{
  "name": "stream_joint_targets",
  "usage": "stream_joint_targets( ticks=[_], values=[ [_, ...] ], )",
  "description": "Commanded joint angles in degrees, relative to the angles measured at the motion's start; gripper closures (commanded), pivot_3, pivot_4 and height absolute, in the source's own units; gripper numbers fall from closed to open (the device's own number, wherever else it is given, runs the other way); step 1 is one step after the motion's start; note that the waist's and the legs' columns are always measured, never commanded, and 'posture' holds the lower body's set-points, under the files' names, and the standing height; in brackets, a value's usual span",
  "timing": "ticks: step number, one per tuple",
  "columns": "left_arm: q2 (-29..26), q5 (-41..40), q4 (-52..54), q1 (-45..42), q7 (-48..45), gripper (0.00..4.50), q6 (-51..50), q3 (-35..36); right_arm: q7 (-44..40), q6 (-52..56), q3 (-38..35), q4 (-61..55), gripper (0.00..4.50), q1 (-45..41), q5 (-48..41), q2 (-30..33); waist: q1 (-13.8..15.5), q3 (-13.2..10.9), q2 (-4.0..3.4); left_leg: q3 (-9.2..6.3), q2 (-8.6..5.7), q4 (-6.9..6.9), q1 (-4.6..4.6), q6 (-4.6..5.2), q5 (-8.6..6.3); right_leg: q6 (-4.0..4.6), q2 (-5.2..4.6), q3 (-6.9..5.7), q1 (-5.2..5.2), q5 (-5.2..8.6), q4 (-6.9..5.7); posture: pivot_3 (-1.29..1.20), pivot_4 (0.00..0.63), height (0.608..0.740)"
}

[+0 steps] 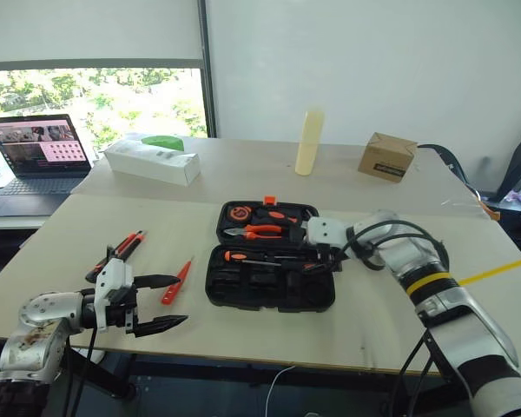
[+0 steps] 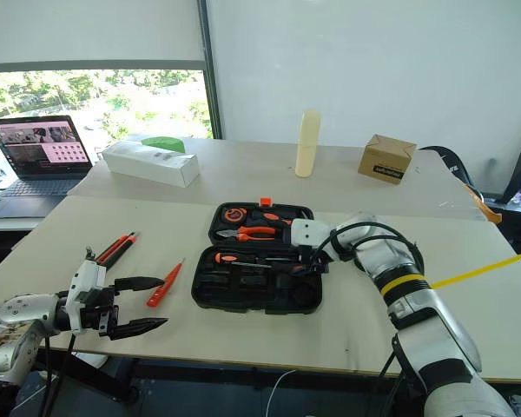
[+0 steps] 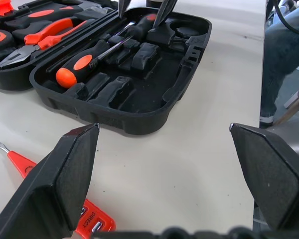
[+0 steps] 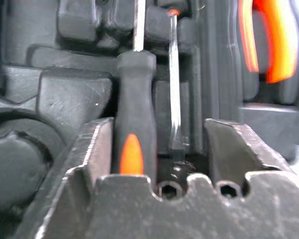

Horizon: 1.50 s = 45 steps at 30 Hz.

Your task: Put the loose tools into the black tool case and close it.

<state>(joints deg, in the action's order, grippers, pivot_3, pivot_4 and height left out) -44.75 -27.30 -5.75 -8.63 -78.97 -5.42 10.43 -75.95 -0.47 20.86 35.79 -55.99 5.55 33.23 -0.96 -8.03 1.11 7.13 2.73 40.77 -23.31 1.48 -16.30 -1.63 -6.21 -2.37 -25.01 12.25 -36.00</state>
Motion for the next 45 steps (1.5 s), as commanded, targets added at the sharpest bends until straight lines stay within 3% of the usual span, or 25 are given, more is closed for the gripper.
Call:
stream_joint_targets(
  ticks=[1,4,12,25,32,35,38,41,42,45],
  values=[
    [-1.1,-0.4,-0.8,-0.1,-0.6,0.00,1.7,1.8,-8.2,5.6,-3.4,-5.8,1.01,-2.7,-6.1,1.5,0.0,0.0,-0.02,0.00,0.01,0.00,-0.01,0.00,0.00,0.00,0.00,0.00,-0.01,0.00,0.00,0.00,0.150,0.740],
    [-0.8,0.0,-1.9,-0.9,-0.5,0.00,2.3,1.3,-5.1,5.8,-3.6,-4.9,1.63,-3.1,-5.7,-1.0,-0.3,0.0,-0.02,0.03,0.02,0.01,0.00,0.01,0.00,0.01,0.00,0.01,-0.03,0.00,-0.02,0.00,0.150,0.740],
    [-0.4,0.2,-1.8,-0.1,0.0,0.00,3.0,0.8,2.3,-0.1,0.2,2.3,4.46,-1.3,0.9,-5.1,-0.1,0.0,-0.03,0.06,0.01,0.01,-0.02,-0.03,0.02,0.03,0.01,0.01,-0.06,-0.01,-0.08,0.00,0.150,0.740],
    [-1.8,0.8,-3.3,2.1,1.7,0.00,4.5,2.8,6.0,-0.1,3.0,7.1,4.48,-0.4,4.7,-10.8,-1.9,0.0,0.00,0.13,0.11,-0.03,0.38,-0.15,0.09,0.21,0.02,0.02,0.04,-0.03,-0.11,0.00,0.150,0.740],
    [-2.2,-1.1,-3.8,9.2,6.4,0.00,4.9,12.0,4.7,-0.2,-11.4,-9.2,4.48,5.7,-11.7,-9.8,-2.1,0.0,-0.01,-0.14,0.21,-0.17,0.46,-0.15,0.09,0.36,0.04,0.04,-0.03,-0.07,-0.17,0.00,0.150,0.740],
    [-1.6,-1.8,-5.0,14.7,8.9,0.00,5.4,18.8,2.5,7.3,-16.9,-23.6,3.54,15.1,-20.6,-5.8,-1.4,0.0,-0.03,-0.16,0.20,-0.19,0.27,-0.25,0.14,0.35,0.04,0.02,-0.16,-0.07,-0.18,0.00,0.150,0.740],
    [-1.0,-1.9,-7.4,20.1,11.8,0.00,6.7,25.7,5.6,5.0,-23.6,-33.6,2.56,25.8,-25.8,-4.1,-0.7,0.1,0.13,-0.27,0.24,-0.23,0.16,-0.13,-0.02,0.31,-0.05,-0.19,-0.09,-0.08,-0.07,0.00,0.150,0.740],
    [-0.9,-2.1,-12.1,22.9,15.8,0.00,6.8,31.2,4.3,-1.4,-29.9,-38.1,1.47,35.7,-31.4,-4.4,0.1,0.1,0.15,-0.22,0.15,-0.25,0.15,-0.01,-0.21,0.22,-0.17,-0.31,-0.04,-0.03,0.16,0.00,0.150,0.740],
    [-0.8,-1.7,-12.9,23.9,15.9,0.00,7.4,31.8,4.0,-2.9,-31.0,-38.9,1.28,38.4,-31.8,-3.8,0.2,0.1,0.15,-0.22,0.13,-0.24,0.16,0.01,-0.23,0.20,-0.19,-0.32,-0.02,-0.02,0.21,0.00,0.150,0.740],
    [-0.1,-1.5,-11.4,26.3,15.1,0.00,7.3,31.2,1.8,-3.3,-33.2,-40.7,0.11,44.8,-34.7,-1.9,0.3,0.1,0.14,-0.16,0.10,-0.23,0.29,0.41,-0.47,0.16,-0.29,-0.31,0.05,0.00,0.32,0.00,0.150,0.740]
  ],
)
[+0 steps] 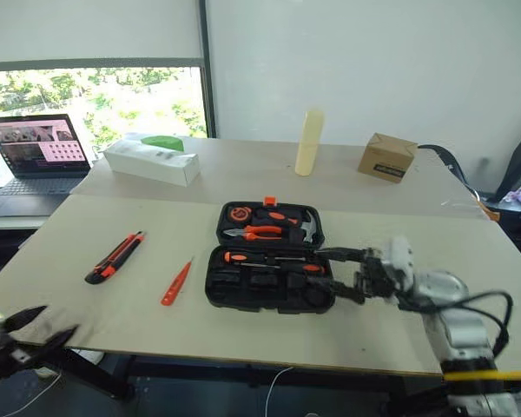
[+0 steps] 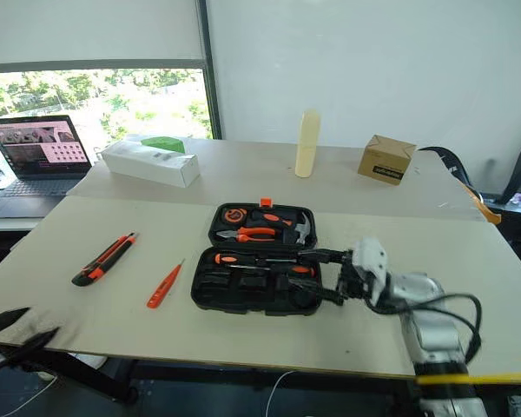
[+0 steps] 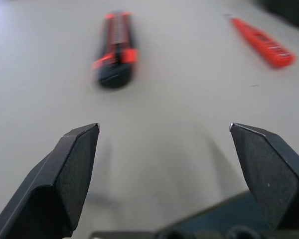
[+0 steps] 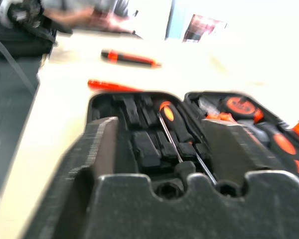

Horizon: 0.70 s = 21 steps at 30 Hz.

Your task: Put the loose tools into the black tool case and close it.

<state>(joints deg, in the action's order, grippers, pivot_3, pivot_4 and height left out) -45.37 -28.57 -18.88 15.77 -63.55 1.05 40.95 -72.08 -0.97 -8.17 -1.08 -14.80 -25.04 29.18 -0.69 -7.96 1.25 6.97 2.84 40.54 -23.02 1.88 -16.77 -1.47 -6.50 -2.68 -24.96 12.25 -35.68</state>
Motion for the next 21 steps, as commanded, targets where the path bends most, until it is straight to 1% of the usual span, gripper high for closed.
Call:
stream_joint_targets(
  ticks=[1,3,5,7,9,11,13,14,16,19,21],
  values=[
    [0.8,-0.4,3.1,1.9,-0.1,0.00,0.7,0.1,-2.1,-2.4,-4.4,-4.4,0.11,4.7,-4.8,2.6,0.0,0.0,0.00,0.03,0.01,0.00,0.13,0.05,-0.03,0.00,0.00,0.03,0.08,0.00,0.01,0.00,0.150,0.740],
    [1.1,-2.2,8.0,1.6,0.5,0.00,-2.9,-1.5,-1.6,-5.0,-4.5,-4.6,0.11,5.0,-4.2,2.5,0.0,-0.1,0.04,0.01,0.04,0.00,0.38,0.03,-0.01,0.02,-0.01,0.04,0.29,0.00,-0.04,0.00,0.150,0.740],
    [1.3,-3.8,14.4,0.9,2.7,0.00,-8.2,-3.6,-0.7,-5.2,-4.0,-4.9,0.11,4.1,-4.3,2.6,0.0,-0.1,0.06,-0.05,0.12,0.00,0.73,-0.09,0.05,0.14,0.04,0.03,0.60,0.08,-0.11,0.00,0.150,0.740],
    [1.1,-2.9,21.9,-1.8,9.5,0.00,-15.9,-8.2,-0.3,-4.1,-3.0,-5.5,0.11,2.6,-4.6,2.8,0.0,-0.1,0.04,-0.09,0.18,0.00,0.90,-0.19,0.05,0.15,0.05,0.04,0.69,0.11,-0.17,0.00,0.150,0.740],
    [1.6,-4.8,28.3,-6.0,15.8,0.00,-25.3,-12.5,-0.6,-3.5,-1.7,-5.9,0.11,1.6,-4.4,3.1,0.1,-0.1,0.03,-0.13,0.12,0.00,0.92,-0.16,0.10,0.17,0.05,0.11,0.72,0.07,-0.25,0.00,0.150,0.740],
    [2.2,-6.6,33.1,-9.8,22.5,0.00,-35.4,-16.0,-0.7,-3.2,-0.6,-6.3,0.11,1.2,-4.4,3.2,0.2,-0.1,0.09,-0.15,0.06,-0.01,0.93,-0.15,0.13,0.18,0.10,0.19,0.74,0.05,-0.35,0.00,0.150,0.740],
    [3.1,-5.7,36.9,-13.4,28.0,0.00,-41.9,-20.3,-0.4,-2.6,0.3,-6.9,0.11,1.0,-4.6,3.3,0.2,-0.1,0.09,-0.15,0.00,-0.02,0.91,-0.17,0.08,0.19,0.16,0.19,0.72,0.04,-0.36,0.00,0.150,0.740],
    [4.6,-4.7,37.9,-16.3,32.4,0.00,-46.5,-23.1,0.0,-2.2,0.8,-7.4,0.11,0.7,-4.7,3.3,0.1,-0.1,0.09,-0.16,-0.01,-0.03,0.91,-0.21,0.09,0.18,0.18,0.20,0.72,0.05,-0.34,0.00,0.150,0.740],
    [7.1,-2.1,38.0,-20.1,39.0,0.00,-52.1,-26.9,0.8,-1.6,1.5,-8.0,0.11,0.2,-4.6,3.1,0.1,-0.1,0.09,-0.12,-0.04,-0.20,0.90,-0.50,0.25,0.18,0.20,0.22,0.70,0.05,-0.24,0.00,0.150,0.740],
    [8.8,-0.1,37.2,-22.3,42.7,0.00,-56.2,-29.3,1.6,-1.2,2.0,-8.7,0.11,0.1,-4.7,3.2,-0.3,-0.1,0.12,-0.10,-0.05,-0.34,0.90,-0.60,0.31,0.17,0.29,0.27,0.70,0.05,-0.18,0.00,0.150,0.740],
    [9.9,0.5,36.1,-23.3,43.9,0.53,-57.9,-31.1,2.3,-0.8,2.2,-9.2,0.00,0.0,-4.8,3.3,-0.1,-0.1,0.12,-0.11,-0.06,-0.45,0.97,-0.65,0.34,0.18,0.29,0.27,0.71,0.06,-0.07,0.00,0.150,0.740]
  ],
)
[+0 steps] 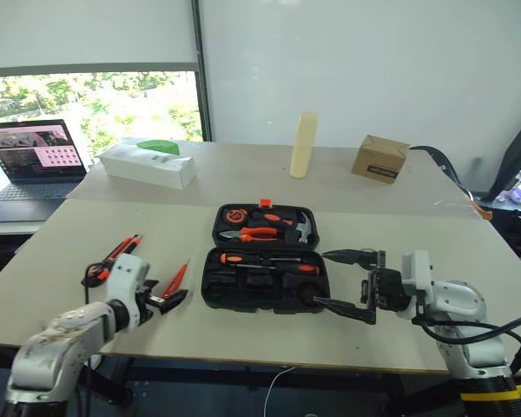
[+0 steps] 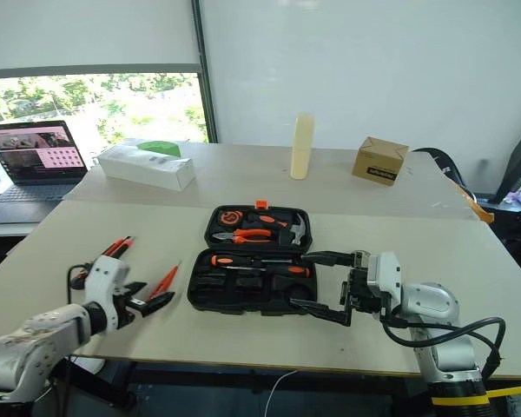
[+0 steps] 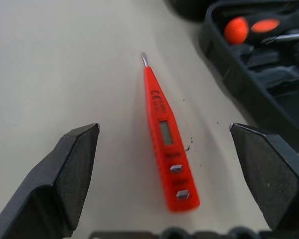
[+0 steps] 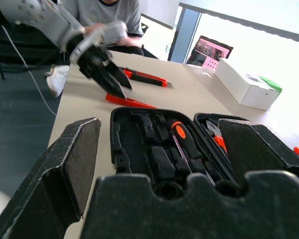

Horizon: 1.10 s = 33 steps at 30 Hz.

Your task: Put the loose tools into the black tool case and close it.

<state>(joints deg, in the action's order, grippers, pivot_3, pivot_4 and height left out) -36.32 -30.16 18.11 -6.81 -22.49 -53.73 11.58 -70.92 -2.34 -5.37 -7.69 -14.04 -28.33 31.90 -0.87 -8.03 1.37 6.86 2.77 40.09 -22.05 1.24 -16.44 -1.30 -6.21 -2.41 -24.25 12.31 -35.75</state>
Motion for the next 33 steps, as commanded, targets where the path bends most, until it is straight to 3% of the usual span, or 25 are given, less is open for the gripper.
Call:
stream_joint_targets(
  ticks=[1,6,10,15,17,21,26,33],
  values=[
    [1.0,2.2,-1.0,-1.0,2.7,0.81,-3.4,-2.3,1.3,0.7,-0.6,-2.7,0.00,-0.7,-1.6,0.6,0.2,0.0,0.00,0.01,-0.02,-0.05,0.04,0.09,-0.05,0.01,-0.01,0.02,0.00,0.01,0.04,0.00,0.150,0.740],
    [2.9,1.0,-1.9,-3.3,2.0,2.74,-4.0,-1.6,1.9,0.7,-1.5,-3.6,0.00,0.8,-1.5,1.7,0.3,0.0,-0.01,-0.02,-0.03,-0.10,0.15,0.23,-0.13,0.04,-0.02,0.04,0.06,0.03,-0.02,0.00,0.150,0.740],
    [-1.0,0.3,-4.9,-4.5,-5.7,4.01,1.8,1.6,2.8,0.5,-3.3,-5.2,0.00,3.8,-1.5,3.2,0.9,0.0,0.00,-0.03,-0.04,-0.10,0.14,0.22,-0.12,0.05,-0.01,0.03,0.06,0.03,-0.02,0.00,0.150,0.740],
    [-10.6,-0.8,-10.2,-11.1,-32.4,4.03,16.8,-2.9,4.3,1.1,-6.0,-7.9,0.00,8.2,-2.5,5.1,1.2,-0.1,0.11,-0.01,-0.03,-0.10,-0.03,0.11,-0.05,0.13,0.00,-0.03,-0.12,0.08,-0.03,0.00,0.150,0.740],
    [-11.5,1.4,-13.7,-16.3,-44.1,4.03,26.5,-7.6,4.8,1.0,-6.4,-8.5,0.00,9.4,-2.5,5.5,1.5,-0.1,0.09,0.04,-0.04,-0.07,-0.05,0.12,-0.06,0.14,0.00,-0.09,-0.08,0.09,0.00,0.00,0.150,0.740],
    [-9.0,9.0,-23.9,-29.7,-55.3,4.03,34.6,-19.3,5.4,0.9,-6.4,-9.5,0.00,10.7,-2.2,5.7,2.1,-0.1,0.10,0.25,-0.15,-0.03,-0.04,0.12,-0.06,0.09,-0.02,-0.08,0.04,0.12,0.02,0.00,0.150,0.740],
    [-3.4,23.6,-38.5,-41.2,-55.5,4.03,42.8,-31.4,7.2,1.3,-6.1,-11.8,0.00,11.9,-2.2,5.6,1.6,-0.1,0.14,0.26,-0.19,0.02,-0.14,0.17,-0.07,0.02,0.03,-0.03,0.00,0.15,0.03,0.00,0.150,0.740],
    [2.1,30.7,-51.1,-46.6,-56.1,4.03,51.4,-35.2,9.6,1.3,-6.7,-14.4,0.00,15.0,-2.2,5.5,1.5,-0.2,0.23,0.08,-0.17,0.23,-0.38,0.31,-0.14,-0.11,0.08,-0.01,-0.06,0.22,0.10,0.00,0.150,0.740]
  ],
)
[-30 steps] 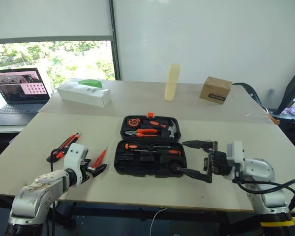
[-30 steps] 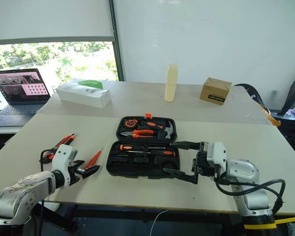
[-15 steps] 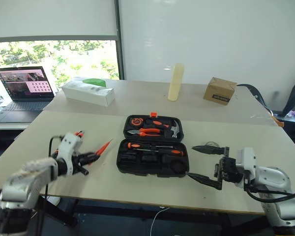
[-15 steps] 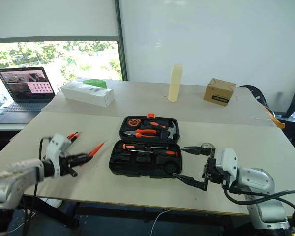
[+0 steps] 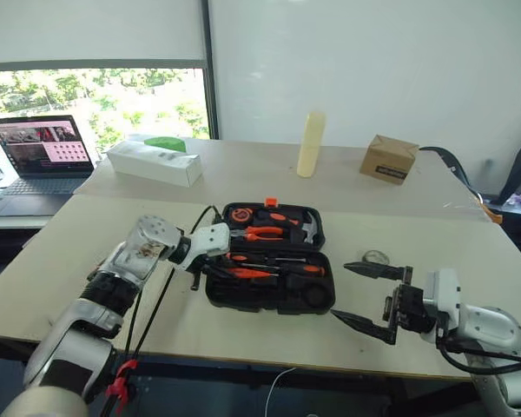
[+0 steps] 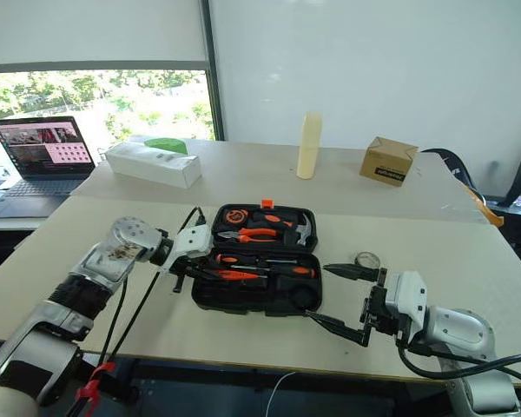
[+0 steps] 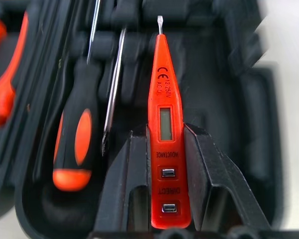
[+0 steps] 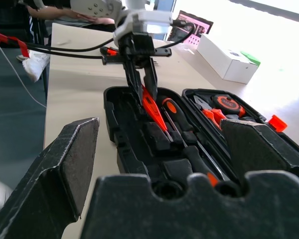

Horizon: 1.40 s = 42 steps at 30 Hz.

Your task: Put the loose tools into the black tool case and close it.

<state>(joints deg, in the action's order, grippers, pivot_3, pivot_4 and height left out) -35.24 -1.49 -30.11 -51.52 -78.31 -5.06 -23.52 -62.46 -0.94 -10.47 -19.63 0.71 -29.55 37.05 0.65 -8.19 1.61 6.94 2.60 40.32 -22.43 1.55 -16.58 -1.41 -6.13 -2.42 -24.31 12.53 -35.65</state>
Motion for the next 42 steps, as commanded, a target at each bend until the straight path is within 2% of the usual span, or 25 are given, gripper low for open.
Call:
stream_joint_targets(
  ticks=[1,12,17,18,19,23,30,33,39,40,42],
  values=[
    [1.5,2.3,-3.8,-2.0,-0.7,4.03,3.4,-0.2,1.4,-0.1,-1.6,-2.7,0.00,0.5,-0.9,0.4,0.0,0.0,0.00,-0.02,0.00,0.05,0.01,0.20,-0.12,-0.03,-0.01,0.02,0.03,0.00,0.00,0.00,0.150,0.740],
    [4.4,6.0,-7.3,-2.6,0.8,4.03,6.1,0.0,2.5,-0.1,-1.2,-3.3,0.00,1.2,-1.1,0.5,0.0,0.0,0.00,-0.33,0.01,0.42,0.01,0.36,-0.21,-0.11,-0.03,0.06,0.12,0.00,-0.15,0.00,0.150,0.740],
    [5.3,5.6,-5.7,-2.0,0.7,4.03,2.7,1.0,2.6,0.2,-0.6,-3.4,0.00,0.9,-1.1,0.3,0.2,0.0,0.00,-0.35,0.00,0.46,0.01,0.39,-0.23,-0.12,-0.03,0.06,0.16,-0.01,-0.15,0.00,0.150,0.740],
    [5.1,5.1,-4.7,-1.7,0.1,3.03,2.1,1.3,2.6,0.2,-0.6,-3.3,0.00,0.8,-1.1,0.3,0.2,0.0,0.00,-0.36,0.00,0.46,0.01,0.40,-0.23,-0.12,-0.03,0.06,0.16,-0.01,-0.15,0.00,0.150,0.740],
    [4.9,4.8,-3.9,-1.5,-0.4,2.79,1.6,1.5,2.6,0.2,-0.6,-3.3,0.00,0.8,-1.2,0.3,0.2,0.0,0.00,-0.36,0.00,0.46,0.00,0.40,-0.23,-0.13,-0.03,0.06,0.15,-0.01,-0.15,0.00,0.150,0.740],
    [4.6,1.6,-0.3,-1.6,-1.7,1.27,3.1,4.4,2.5,0.2,-0.6,-2.9,0.00,0.6,-1.3,0.3,-0.1,0.0,0.02,-0.36,0.01,0.46,-0.05,0.39,-0.23,-0.13,-0.03,0.06,0.07,-0.01,-0.17,0.00,0.150,0.740],
    [4.0,-3.5,3.8,-2.5,-3.3,1.27,-1.2,8.9,2.0,0.4,0.0,-2.0,0.00,0.0,-1.2,0.4,0.0,0.0,0.02,-0.38,0.01,0.48,-0.10,0.39,-0.23,-0.13,-0.02,0.06,0.04,-0.01,-0.17,0.00,0.150,0.740],
    [4.1,-1.9,1.2,-1.7,-0.5,1.95,1.6,9.2,2.0,0.4,0.2,-2.0,0.00,-0.1,-1.1,0.3,0.0,0.0,0.02,-0.38,0.01,0.48,-0.10,0.39,-0.22,-0.13,-0.02,0.06,0.05,-0.01,-0.17,0.00,0.150,0.740],
    [6.2,-0.3,-5.0,-0.7,4.1,4.26,2.9,9.2,2.3,0.1,0.6,-2.1,0.00,0.2,-0.7,-0.1,0.0,0.0,0.02,-0.38,0.00,0.48,-0.08,0.39,-0.23,-0.13,-0.02,0.05,0.06,-0.01,-0.17,0.00,0.150,0.740],
    [6.5,-0.3,-5.0,-0.4,4.2,4.41,2.7,9.0,2.3,0.0,0.6,-2.1,0.00,0.3,-0.7,0.0,0.0,0.0,0.02,-0.38,0.00,0.48,-0.09,0.38,-0.22,-0.13,-0.03,0.05,0.06,-0.01,-0.17,0.00,0.150,0.740],
    [6.7,0.4,-4.6,0.5,3.9,4.41,3.5,8.2,2.2,-0.1,0.5,-1.9,0.00,0.3,-0.7,0.0,0.0,0.0,0.02,-0.37,0.00,0.49,-0.11,0.38,-0.23,-0.14,-0.02,0.05,0.05,-0.01,-0.16,0.00,0.150,0.740]
  ],
)
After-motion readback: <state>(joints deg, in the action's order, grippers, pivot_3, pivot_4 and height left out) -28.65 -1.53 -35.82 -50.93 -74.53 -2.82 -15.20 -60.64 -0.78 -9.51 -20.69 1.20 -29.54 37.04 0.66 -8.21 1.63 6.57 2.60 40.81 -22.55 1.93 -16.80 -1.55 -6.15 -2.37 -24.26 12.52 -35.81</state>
